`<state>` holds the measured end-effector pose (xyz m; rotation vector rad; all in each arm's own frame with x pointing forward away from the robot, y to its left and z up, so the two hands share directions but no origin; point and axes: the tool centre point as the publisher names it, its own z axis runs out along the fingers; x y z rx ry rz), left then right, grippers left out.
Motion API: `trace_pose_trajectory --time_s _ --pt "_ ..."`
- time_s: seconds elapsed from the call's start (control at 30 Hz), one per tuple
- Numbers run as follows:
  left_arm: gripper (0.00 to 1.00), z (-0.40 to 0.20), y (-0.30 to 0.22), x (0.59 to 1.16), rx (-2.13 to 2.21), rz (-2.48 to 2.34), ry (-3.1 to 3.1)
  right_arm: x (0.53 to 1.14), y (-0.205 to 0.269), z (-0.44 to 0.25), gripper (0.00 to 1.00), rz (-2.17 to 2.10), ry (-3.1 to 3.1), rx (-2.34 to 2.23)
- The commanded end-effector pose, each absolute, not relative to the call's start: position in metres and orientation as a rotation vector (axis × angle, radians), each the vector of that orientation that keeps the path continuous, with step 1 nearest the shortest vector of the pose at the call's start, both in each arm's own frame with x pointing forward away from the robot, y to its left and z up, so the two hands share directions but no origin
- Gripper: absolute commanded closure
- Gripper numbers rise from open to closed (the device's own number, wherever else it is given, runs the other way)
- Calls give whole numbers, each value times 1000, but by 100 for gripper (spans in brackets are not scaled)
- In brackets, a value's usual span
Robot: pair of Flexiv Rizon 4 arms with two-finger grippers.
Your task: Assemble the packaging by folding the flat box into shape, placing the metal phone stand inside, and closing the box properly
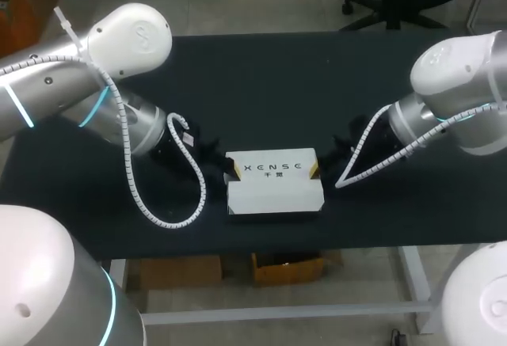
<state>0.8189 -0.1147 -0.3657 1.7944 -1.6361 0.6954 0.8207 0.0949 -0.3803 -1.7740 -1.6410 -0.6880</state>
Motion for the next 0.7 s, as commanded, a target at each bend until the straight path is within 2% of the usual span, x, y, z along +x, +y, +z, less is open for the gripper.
trace_pose_trajectory --time_s 0.03,0.7 --pt "53 -364 -121 822 1791 681 -1635 825 101 -380 64 -659 -1631 -1779" --pt "53 -361 -121 826 1806 611 -1613 827 102 -369 64 -601 -1600 -1816"
